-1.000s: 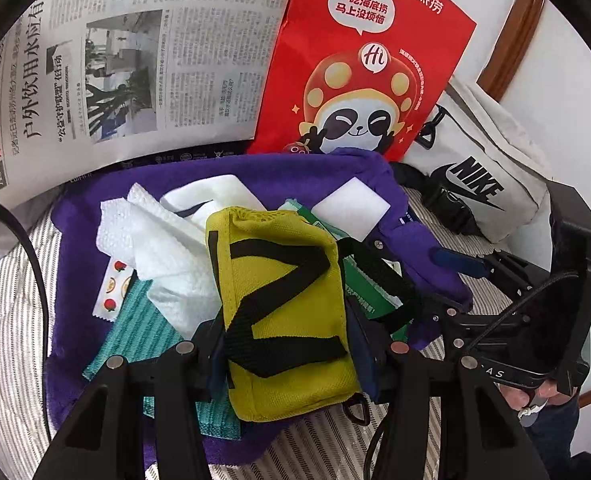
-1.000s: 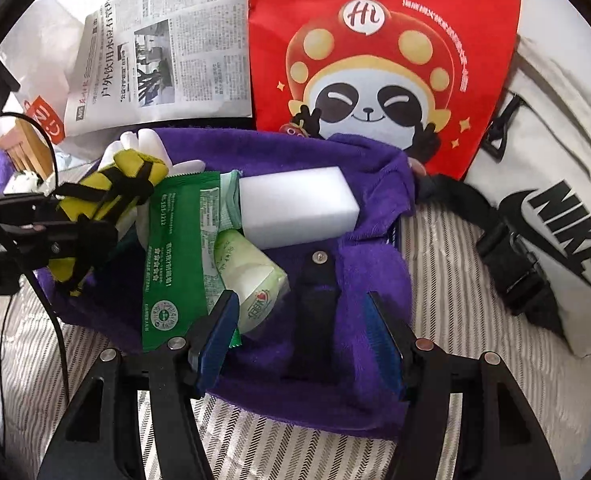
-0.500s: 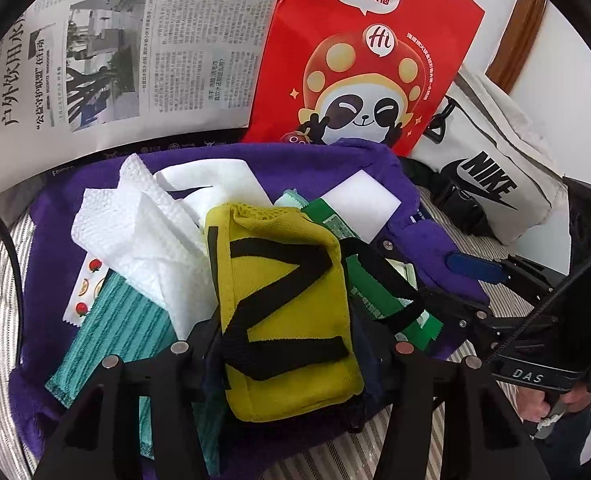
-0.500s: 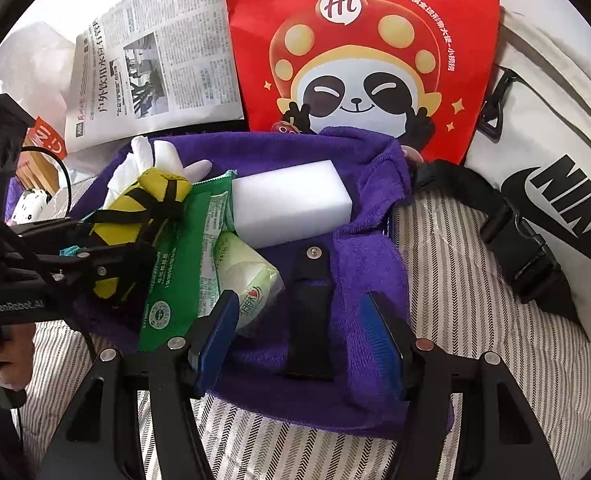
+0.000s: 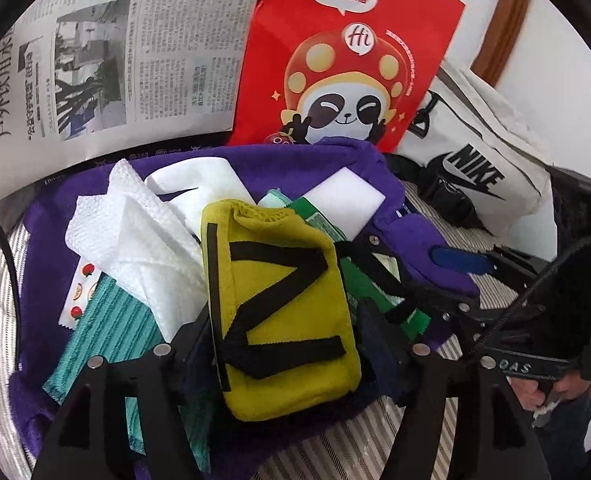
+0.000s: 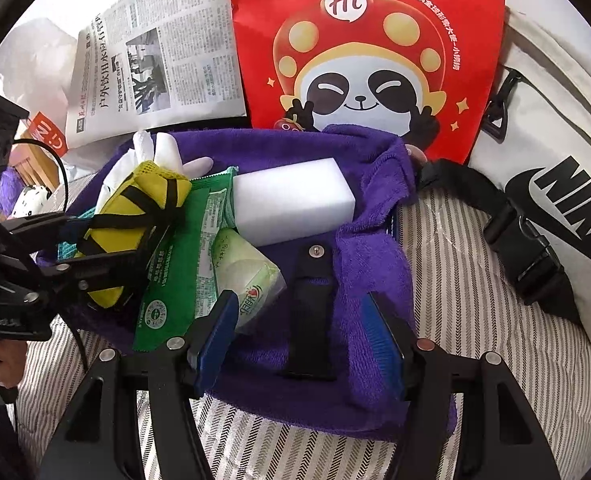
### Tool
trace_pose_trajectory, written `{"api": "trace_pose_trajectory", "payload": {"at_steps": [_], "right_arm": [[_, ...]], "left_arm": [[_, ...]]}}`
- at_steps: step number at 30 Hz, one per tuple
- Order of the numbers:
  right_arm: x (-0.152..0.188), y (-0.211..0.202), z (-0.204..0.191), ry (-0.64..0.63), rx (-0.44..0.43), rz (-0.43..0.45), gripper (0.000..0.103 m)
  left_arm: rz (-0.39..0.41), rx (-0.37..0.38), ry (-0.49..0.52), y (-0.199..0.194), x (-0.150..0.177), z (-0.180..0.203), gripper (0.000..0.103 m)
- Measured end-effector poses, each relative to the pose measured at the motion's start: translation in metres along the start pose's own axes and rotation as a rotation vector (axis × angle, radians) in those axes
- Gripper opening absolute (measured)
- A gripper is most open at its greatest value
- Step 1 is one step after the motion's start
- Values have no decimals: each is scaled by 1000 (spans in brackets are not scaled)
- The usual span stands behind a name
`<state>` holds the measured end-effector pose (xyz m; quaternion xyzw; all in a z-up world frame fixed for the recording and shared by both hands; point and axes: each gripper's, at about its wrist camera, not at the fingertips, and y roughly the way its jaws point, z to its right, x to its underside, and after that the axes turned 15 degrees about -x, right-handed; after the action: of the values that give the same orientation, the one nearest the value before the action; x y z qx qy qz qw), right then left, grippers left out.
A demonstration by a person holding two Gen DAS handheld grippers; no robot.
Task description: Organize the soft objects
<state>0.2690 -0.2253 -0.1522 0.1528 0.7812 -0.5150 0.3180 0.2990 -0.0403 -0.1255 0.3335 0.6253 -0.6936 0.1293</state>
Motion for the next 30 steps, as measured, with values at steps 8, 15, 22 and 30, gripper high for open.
{"api": "trace_pose_trajectory", "payload": {"at_steps": [8,15,22,30], "right_arm": [[-4,-5,9,58,-84,3,64],[-10,-41,-9,124,-87,36,76],[8,-86,-60,80,9,54,88],[23,-126,-95,94,73,106,92]], "left_arm": [[6,-4,-11,-22,-1,-5,79],[19,-48,-35,-62,9,-5,90],[28,-146,-63,-108,23,-1,95],[75,-251,-35,-158,55,20,96]]}}
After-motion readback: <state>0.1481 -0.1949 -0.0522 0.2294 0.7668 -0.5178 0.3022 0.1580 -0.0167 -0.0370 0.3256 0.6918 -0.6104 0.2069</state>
